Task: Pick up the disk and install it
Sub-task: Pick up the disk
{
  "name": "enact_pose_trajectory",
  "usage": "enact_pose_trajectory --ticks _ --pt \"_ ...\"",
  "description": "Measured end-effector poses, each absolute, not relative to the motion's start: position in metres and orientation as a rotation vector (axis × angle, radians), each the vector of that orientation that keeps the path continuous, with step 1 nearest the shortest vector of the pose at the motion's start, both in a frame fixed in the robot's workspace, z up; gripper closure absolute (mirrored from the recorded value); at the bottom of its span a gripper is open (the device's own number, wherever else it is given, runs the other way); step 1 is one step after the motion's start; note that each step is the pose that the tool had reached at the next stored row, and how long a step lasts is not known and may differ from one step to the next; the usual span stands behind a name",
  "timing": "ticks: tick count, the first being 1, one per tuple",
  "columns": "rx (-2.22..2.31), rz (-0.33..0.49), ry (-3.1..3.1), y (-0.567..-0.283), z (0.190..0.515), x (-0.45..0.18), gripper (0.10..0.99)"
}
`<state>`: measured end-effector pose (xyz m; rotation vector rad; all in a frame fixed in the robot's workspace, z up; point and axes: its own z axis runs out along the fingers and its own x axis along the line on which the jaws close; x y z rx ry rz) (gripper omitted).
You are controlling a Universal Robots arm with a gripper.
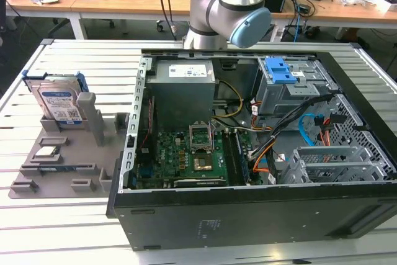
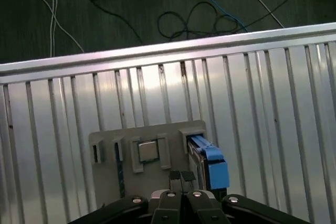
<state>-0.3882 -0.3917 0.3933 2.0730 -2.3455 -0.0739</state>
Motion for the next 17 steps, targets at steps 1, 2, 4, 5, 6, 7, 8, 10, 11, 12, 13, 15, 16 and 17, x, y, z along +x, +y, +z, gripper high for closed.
enact_pose_trajectory --ticks 1,2,4,5,6,7,8,10,11,12,13,15,16,17 --pt "2.088 -0.074 -2.332 -0.3917 0.3932 -0.3882 0.98" --pt "2.108 -0.074 -2.313 -0.3917 0.3932 -0.3882 0.98" --pt "2.143 -0.073 -2.28 -0.3917 0.3932 -0.3882 0.98" --pt "2.158 -0.073 -2.265 -0.3917 0.3932 -0.3882 0.98" --pt "2.179 -0.073 -2.244 -0.3917 0.3933 -0.3882 0.98" --pt "2.199 -0.073 -2.224 -0.3917 0.3932 -0.3882 0.98" --pt "2.219 -0.073 -2.204 -0.3917 0.3932 -0.3882 0.98" --pt "2.259 -0.072 -2.161 -0.3917 0.3932 -0.3882 0.98" --pt "2.272 -0.072 -2.148 -0.3917 0.3932 -0.3882 0.98" --pt "2.289 -0.072 -2.129 -0.3917 0.3932 -0.3882 0.98" --pt "2.3 -0.072 -2.116 -0.3917 0.3933 -0.3882 0.98" --pt "2.327 -0.071 -2.086 -0.3917 0.3932 -0.3882 0.98" --pt "2.339 -0.071 -2.072 -0.3917 0.3933 -0.3882 0.98" --pt "2.352 -0.071 -2.056 -0.3917 0.3932 -0.3882 0.98"
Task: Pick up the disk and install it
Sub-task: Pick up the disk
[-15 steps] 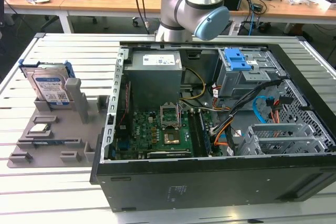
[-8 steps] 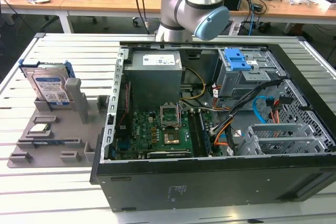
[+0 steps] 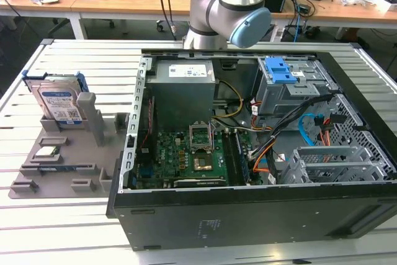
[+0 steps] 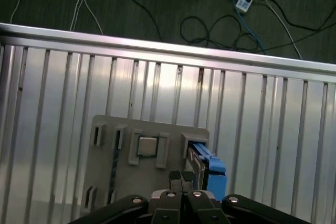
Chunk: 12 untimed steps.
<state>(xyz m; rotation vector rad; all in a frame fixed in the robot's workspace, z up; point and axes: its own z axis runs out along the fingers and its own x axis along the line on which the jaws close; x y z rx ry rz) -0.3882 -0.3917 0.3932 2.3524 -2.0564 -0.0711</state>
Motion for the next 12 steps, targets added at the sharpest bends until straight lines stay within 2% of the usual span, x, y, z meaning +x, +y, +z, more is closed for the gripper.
enact_pose_trajectory --ticks 12 --pt "2.509 -0.069 -1.856 -0.3917 0.3933 -0.3882 0.98"
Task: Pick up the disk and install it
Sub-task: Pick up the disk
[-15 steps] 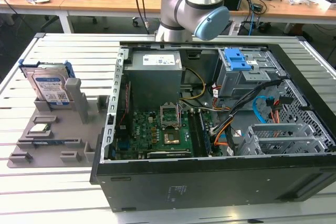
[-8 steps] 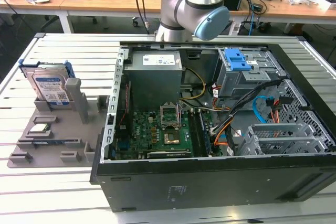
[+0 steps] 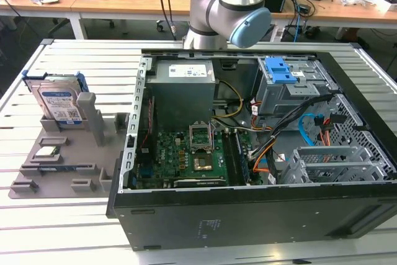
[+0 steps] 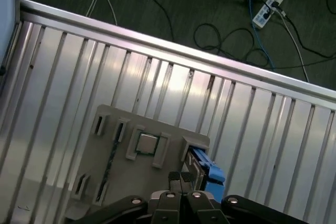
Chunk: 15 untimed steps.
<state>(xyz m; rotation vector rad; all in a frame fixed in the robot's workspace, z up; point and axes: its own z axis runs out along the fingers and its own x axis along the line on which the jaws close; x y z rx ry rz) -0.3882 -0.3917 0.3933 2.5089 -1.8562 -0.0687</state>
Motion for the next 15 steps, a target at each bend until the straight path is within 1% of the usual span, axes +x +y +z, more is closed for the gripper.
enact_pose_trajectory --ticks 15 --pt "2.666 -0.065 -1.615 -0.3917 0.3932 -0.3882 0.98"
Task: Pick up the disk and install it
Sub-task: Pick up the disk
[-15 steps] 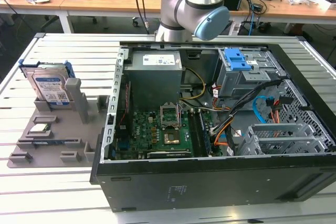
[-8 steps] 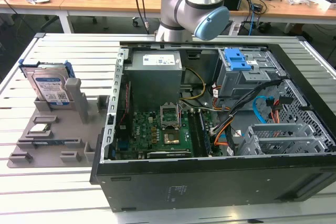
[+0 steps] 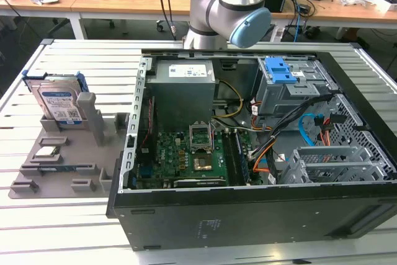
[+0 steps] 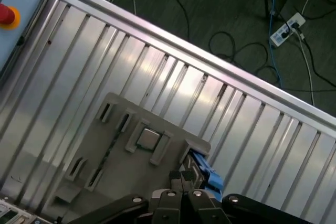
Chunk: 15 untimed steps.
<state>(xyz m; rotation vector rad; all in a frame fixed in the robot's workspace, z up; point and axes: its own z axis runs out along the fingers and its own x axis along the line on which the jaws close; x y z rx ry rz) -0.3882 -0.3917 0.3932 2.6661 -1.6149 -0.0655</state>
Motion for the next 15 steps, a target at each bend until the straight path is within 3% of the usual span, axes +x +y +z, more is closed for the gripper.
enact_pose_trajectory --ticks 15 --pt "2.673 -0.063 -1.598 -0.3917 0.393 -0.3882 0.98"
